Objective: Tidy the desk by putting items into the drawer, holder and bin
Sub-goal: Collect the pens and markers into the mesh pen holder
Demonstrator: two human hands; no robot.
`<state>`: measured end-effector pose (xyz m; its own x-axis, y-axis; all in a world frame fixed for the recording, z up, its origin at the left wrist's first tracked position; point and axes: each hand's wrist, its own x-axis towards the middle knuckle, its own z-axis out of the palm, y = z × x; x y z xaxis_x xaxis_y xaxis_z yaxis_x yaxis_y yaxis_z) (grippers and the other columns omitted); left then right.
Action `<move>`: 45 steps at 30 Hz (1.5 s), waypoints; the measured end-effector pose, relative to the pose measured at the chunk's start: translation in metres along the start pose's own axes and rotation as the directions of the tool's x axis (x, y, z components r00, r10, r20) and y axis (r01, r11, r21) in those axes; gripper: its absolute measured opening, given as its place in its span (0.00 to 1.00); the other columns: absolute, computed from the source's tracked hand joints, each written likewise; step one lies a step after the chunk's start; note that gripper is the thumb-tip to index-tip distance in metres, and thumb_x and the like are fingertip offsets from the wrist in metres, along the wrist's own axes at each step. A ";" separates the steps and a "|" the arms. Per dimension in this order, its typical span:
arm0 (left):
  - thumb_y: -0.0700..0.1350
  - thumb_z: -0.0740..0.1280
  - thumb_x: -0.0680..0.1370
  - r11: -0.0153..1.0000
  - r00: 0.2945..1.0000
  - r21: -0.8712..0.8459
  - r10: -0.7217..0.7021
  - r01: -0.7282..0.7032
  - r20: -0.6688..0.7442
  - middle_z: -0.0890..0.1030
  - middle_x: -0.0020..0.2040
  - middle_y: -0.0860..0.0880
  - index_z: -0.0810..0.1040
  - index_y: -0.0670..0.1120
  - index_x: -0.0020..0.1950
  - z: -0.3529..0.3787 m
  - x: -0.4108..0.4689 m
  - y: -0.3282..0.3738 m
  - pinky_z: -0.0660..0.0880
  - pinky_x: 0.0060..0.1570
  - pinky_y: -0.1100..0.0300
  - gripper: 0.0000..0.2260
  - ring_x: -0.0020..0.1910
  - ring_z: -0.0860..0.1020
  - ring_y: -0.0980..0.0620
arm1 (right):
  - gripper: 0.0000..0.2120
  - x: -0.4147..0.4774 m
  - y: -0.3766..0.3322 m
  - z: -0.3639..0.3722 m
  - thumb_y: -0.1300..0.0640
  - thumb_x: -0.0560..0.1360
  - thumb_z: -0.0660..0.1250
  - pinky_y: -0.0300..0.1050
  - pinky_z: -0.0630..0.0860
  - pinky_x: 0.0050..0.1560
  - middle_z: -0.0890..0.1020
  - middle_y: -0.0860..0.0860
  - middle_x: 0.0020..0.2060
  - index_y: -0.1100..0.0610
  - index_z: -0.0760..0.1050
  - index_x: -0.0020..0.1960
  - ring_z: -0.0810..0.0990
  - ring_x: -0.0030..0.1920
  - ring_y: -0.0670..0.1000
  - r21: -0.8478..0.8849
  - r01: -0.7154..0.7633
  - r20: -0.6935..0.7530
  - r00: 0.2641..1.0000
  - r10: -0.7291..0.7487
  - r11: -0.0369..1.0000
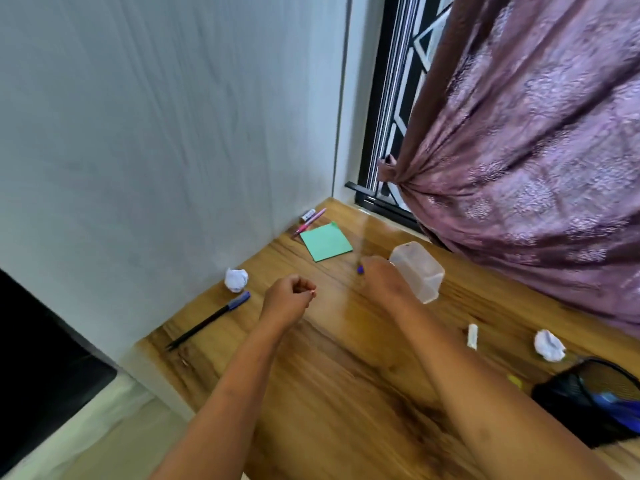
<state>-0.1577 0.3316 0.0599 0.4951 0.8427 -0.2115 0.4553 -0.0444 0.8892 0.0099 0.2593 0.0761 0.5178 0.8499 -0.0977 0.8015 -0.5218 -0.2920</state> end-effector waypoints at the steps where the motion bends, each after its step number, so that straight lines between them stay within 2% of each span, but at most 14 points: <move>1: 0.40 0.66 0.77 1.000 1.000 0.017 -0.005 0.005 0.003 0.83 0.45 0.50 0.79 0.51 0.44 -0.004 0.007 -0.001 0.77 0.46 0.58 0.06 0.42 0.80 0.54 | 0.14 0.008 -0.001 0.002 0.64 0.80 0.56 0.48 0.75 0.57 0.75 0.58 0.62 0.62 0.72 0.64 0.77 0.59 0.57 -0.002 -0.019 0.013 1.000 0.019 1.000; 8: 0.41 0.68 0.75 0.987 0.999 0.161 -0.005 -0.002 0.042 0.82 0.45 0.49 0.79 0.51 0.43 -0.029 0.040 -0.008 0.76 0.51 0.56 0.05 0.49 0.80 0.48 | 0.17 0.043 -0.009 0.024 0.63 0.81 0.50 0.50 0.72 0.58 0.74 0.61 0.63 0.62 0.69 0.67 0.73 0.62 0.60 -0.177 -0.103 0.005 0.994 0.105 0.979; 11: 0.46 0.68 0.75 0.911 0.999 0.413 -0.023 0.004 0.041 0.83 0.48 0.51 0.79 0.50 0.45 -0.052 0.048 -0.014 0.68 0.53 0.62 0.01 0.54 0.77 0.52 | 0.14 0.053 -0.014 0.027 0.61 0.80 0.56 0.50 0.74 0.52 0.76 0.60 0.59 0.61 0.72 0.63 0.76 0.58 0.59 -0.192 -0.109 -0.058 0.993 0.099 0.975; 13: 0.49 0.68 0.75 0.802 0.996 0.596 -0.075 0.036 0.040 0.82 0.53 0.48 0.80 0.47 0.50 -0.070 0.052 -0.018 0.70 0.59 0.58 0.08 0.58 0.76 0.49 | 0.10 0.059 -0.021 0.029 0.61 0.78 0.60 0.48 0.74 0.46 0.77 0.59 0.57 0.60 0.73 0.58 0.77 0.56 0.58 -0.169 -0.079 -0.064 0.996 0.070 0.982; 16: 0.46 0.67 0.75 0.618 0.995 0.782 -0.098 0.078 -0.021 0.79 0.54 0.47 0.78 0.47 0.53 -0.089 0.050 -0.016 0.73 0.47 0.58 0.08 0.54 0.77 0.46 | 0.08 0.064 -0.040 0.031 0.61 0.77 0.63 0.44 0.73 0.40 0.78 0.57 0.56 0.57 0.73 0.55 0.77 0.54 0.56 -0.209 -0.007 -0.118 0.993 -0.018 0.978; 19: 0.43 0.66 0.74 0.516 0.988 0.843 -0.112 0.150 -0.108 0.73 0.38 0.53 0.72 0.49 0.40 -0.099 0.049 -0.021 0.62 0.31 0.65 0.05 0.42 0.73 0.51 | 0.13 0.066 -0.069 0.036 0.66 0.75 0.64 0.48 0.78 0.43 0.78 0.55 0.54 0.55 0.73 0.58 0.76 0.56 0.56 -0.197 0.092 -0.227 0.964 -0.137 0.976; 21: 0.44 0.68 0.74 0.501 0.982 0.849 -0.158 0.168 -0.101 0.69 0.35 0.55 0.69 0.54 0.43 -0.103 0.048 -0.026 0.55 0.27 0.64 0.08 0.39 0.71 0.54 | 0.15 0.068 -0.089 0.039 0.67 0.76 0.61 0.51 0.76 0.42 0.77 0.53 0.54 0.54 0.72 0.59 0.75 0.58 0.59 -0.194 0.155 -0.282 0.937 -0.206 0.969; 24: 0.52 0.68 0.75 0.434 0.977 0.891 -0.207 0.135 -0.048 0.78 0.54 0.52 0.73 0.51 0.61 -0.103 0.048 -0.035 0.59 0.28 0.64 0.15 0.53 0.77 0.52 | 0.13 0.073 -0.107 0.041 0.62 0.79 0.60 0.50 0.73 0.44 0.77 0.52 0.54 0.50 0.71 0.61 0.75 0.59 0.60 -0.269 0.172 -0.327 0.909 -0.258 0.948; 28: 0.52 0.63 0.78 0.349 0.956 0.937 -0.263 -0.029 0.127 0.72 0.67 0.47 0.65 0.44 0.72 -0.105 0.051 -0.036 0.72 0.53 0.56 0.25 0.63 0.74 0.47 | 0.10 0.082 -0.109 0.046 0.54 0.81 0.58 0.53 0.66 0.54 0.78 0.51 0.53 0.47 0.70 0.60 0.76 0.57 0.59 -0.271 0.112 -0.381 0.900 -0.213 0.956; 31: 0.45 0.61 0.78 0.600 0.926 0.792 -0.225 -0.114 0.304 0.73 0.64 0.42 0.72 0.43 0.62 -0.105 0.059 -0.019 0.73 0.57 0.53 0.13 0.59 0.74 0.45 | 0.11 0.090 -0.100 0.052 0.52 0.82 0.54 0.51 0.70 0.43 0.78 0.53 0.51 0.48 0.67 0.63 0.80 0.47 0.59 -0.164 0.128 -0.336 0.925 -0.178 0.978; 34: 0.42 0.58 0.79 0.964 0.952 0.265 -0.095 0.015 0.292 0.79 0.48 0.45 0.73 0.47 0.49 -0.108 0.061 0.002 0.73 0.38 0.57 0.05 0.40 0.77 0.49 | 0.12 0.101 -0.090 0.056 0.52 0.82 0.55 0.50 0.75 0.39 0.78 0.56 0.50 0.49 0.65 0.65 0.79 0.45 0.58 -0.126 0.083 -0.216 0.970 -0.109 0.989; 36: 0.40 0.56 0.80 0.990 0.959 -0.098 -0.074 0.104 0.272 0.79 0.42 0.47 0.71 0.47 0.46 -0.110 0.067 0.010 0.72 0.33 0.60 0.07 0.35 0.79 0.49 | 0.15 0.110 -0.085 0.055 0.56 0.79 0.59 0.51 0.76 0.44 0.77 0.56 0.53 0.50 0.67 0.66 0.78 0.49 0.58 -0.126 0.030 -0.146 0.988 -0.049 0.992; 38: 0.38 0.54 0.80 0.951 0.967 -0.265 -0.094 0.157 0.236 0.78 0.40 0.48 0.70 0.45 0.47 -0.109 0.074 0.012 0.75 0.34 0.60 0.07 0.34 0.80 0.48 | 0.17 0.121 -0.083 0.053 0.59 0.77 0.61 0.50 0.75 0.47 0.78 0.55 0.54 0.50 0.69 0.65 0.78 0.51 0.58 -0.159 0.010 -0.136 0.990 -0.032 0.987; 45: 0.33 0.57 0.79 0.933 0.988 -0.342 -0.072 0.115 0.135 0.78 0.42 0.48 0.70 0.47 0.45 -0.094 0.100 0.008 0.74 0.37 0.60 0.10 0.38 0.77 0.51 | 0.19 0.161 -0.081 0.050 0.62 0.78 0.58 0.48 0.71 0.49 0.79 0.53 0.56 0.46 0.73 0.64 0.80 0.53 0.57 -0.274 0.092 -0.194 0.970 -0.148 0.957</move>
<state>-0.1737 0.4660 0.0840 0.5562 0.7635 -0.3281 0.2289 0.2388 0.9437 0.0135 0.4422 0.0363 0.4412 0.8875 0.1328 0.8968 -0.4416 -0.0281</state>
